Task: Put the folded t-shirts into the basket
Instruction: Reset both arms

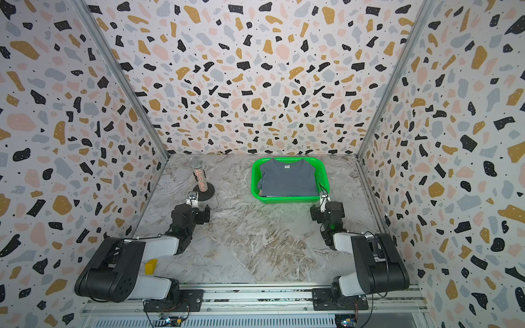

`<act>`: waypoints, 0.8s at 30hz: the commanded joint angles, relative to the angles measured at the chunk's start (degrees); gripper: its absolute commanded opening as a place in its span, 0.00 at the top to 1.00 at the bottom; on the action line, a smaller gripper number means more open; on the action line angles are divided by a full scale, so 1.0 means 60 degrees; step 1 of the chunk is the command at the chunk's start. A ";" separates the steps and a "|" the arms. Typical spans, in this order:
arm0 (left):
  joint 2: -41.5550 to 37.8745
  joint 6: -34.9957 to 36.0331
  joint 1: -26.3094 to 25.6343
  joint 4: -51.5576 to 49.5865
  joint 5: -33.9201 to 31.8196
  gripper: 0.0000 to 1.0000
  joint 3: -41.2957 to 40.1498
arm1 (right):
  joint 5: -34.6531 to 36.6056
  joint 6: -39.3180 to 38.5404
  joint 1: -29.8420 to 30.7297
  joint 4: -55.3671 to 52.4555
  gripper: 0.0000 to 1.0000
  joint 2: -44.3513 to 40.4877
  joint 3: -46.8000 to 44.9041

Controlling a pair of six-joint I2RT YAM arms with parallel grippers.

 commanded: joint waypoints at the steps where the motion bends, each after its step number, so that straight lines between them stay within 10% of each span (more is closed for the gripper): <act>1: 0.0027 -0.0131 0.0070 0.0901 0.0184 0.00 -0.0057 | 0.0391 0.0349 -0.0025 0.1848 0.00 0.0101 -0.0441; 4: -0.0013 -0.0153 0.0078 0.0778 0.0197 0.00 -0.0026 | 0.0270 0.0191 -0.0057 0.3646 0.00 0.0903 -0.0939; 24: -0.0036 -0.0222 0.0144 0.0687 0.0225 0.00 0.0012 | 0.0159 0.0777 -0.0460 0.1605 0.00 0.0702 -0.0090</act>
